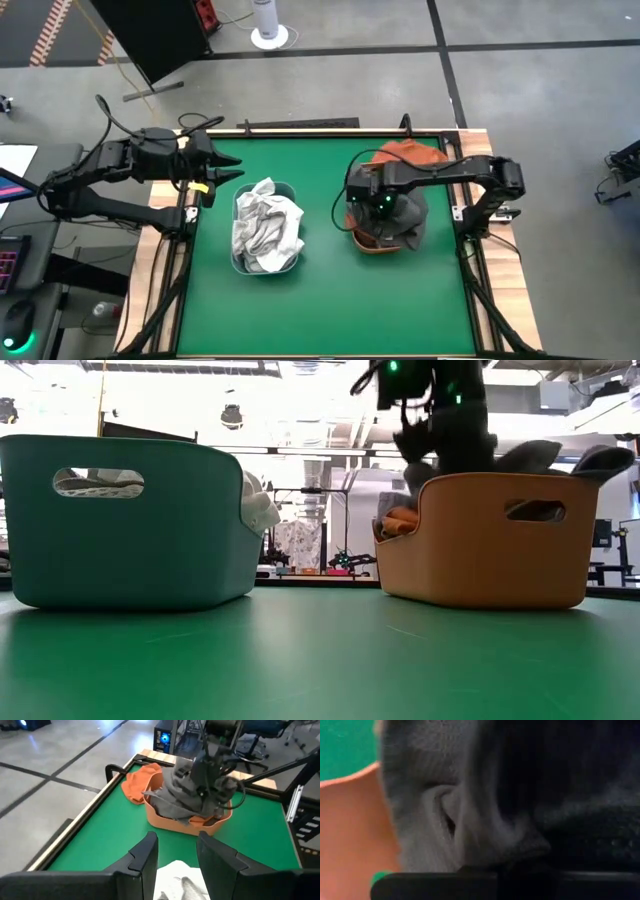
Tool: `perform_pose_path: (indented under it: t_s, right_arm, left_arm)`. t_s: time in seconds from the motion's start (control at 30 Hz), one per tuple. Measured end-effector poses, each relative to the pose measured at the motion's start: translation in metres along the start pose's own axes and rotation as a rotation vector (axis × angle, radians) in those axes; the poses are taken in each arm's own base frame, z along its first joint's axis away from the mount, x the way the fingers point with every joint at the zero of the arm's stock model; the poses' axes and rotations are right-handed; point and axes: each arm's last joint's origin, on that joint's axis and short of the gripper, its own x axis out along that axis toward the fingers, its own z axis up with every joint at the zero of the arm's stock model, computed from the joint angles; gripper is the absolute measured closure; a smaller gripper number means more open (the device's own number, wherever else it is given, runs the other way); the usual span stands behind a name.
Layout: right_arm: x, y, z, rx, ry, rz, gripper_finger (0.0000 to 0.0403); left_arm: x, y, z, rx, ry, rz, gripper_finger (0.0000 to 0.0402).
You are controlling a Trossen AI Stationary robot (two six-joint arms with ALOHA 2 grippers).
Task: Sort towels by color in basket
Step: Put the dark gray towel into the orange bin
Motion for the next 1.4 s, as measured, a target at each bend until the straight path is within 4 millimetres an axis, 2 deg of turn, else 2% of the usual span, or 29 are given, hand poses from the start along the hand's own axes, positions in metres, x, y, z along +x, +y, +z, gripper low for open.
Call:
perform_pose_path:
  t_s: [0.3,0.43,0.53,0.67,0.8,1.0,1.17,1.3,1.4]
  right_arm:
    - [0.055,0.004,-0.005,-0.059,-0.067,0.028,0.0328]
    - [0.064,0.006,-0.004,-0.087,-0.038,0.015,0.0281]
    - [0.06,0.002,-0.004,-0.051,-0.025,0.012,0.0238]
    - [0.04,-0.004,-0.004,-0.004,0.036,-0.003,0.0187]
    - [-0.001,-0.007,-0.002,0.009,0.015,-0.002,0.0152]
    - [-0.064,-0.013,-0.008,0.038,-0.061,0.024,0.014]
    - [-0.111,-0.022,-0.019,0.093,-0.201,0.012,0.0139]
    - [-0.13,-0.027,-0.028,0.113,-0.367,-0.061,0.0139]
    - [-0.126,-0.028,-0.031,0.113,-0.433,-0.161,0.0139]
  left_arm:
    - [0.003,0.0,-0.004,-0.058,0.052,-0.001,0.0276]
    - [0.005,0.0,-0.005,-0.056,0.066,0.002,0.0276]
    - [0.006,-0.001,-0.005,-0.05,0.07,0.003,0.0276]
    - [0.007,-0.001,-0.005,-0.042,0.071,0.003,0.0276]
    - [0.006,-0.001,-0.005,-0.02,0.07,0.004,0.0276]
    - [0.007,-0.001,-0.005,0.009,0.071,0.005,0.0276]
    - [0.007,-0.001,-0.005,0.032,0.072,0.011,0.0276]
    - [0.007,-0.001,-0.005,0.032,0.072,0.011,0.0276]
    - [0.007,-0.001,-0.005,0.028,0.072,0.01,0.0276]
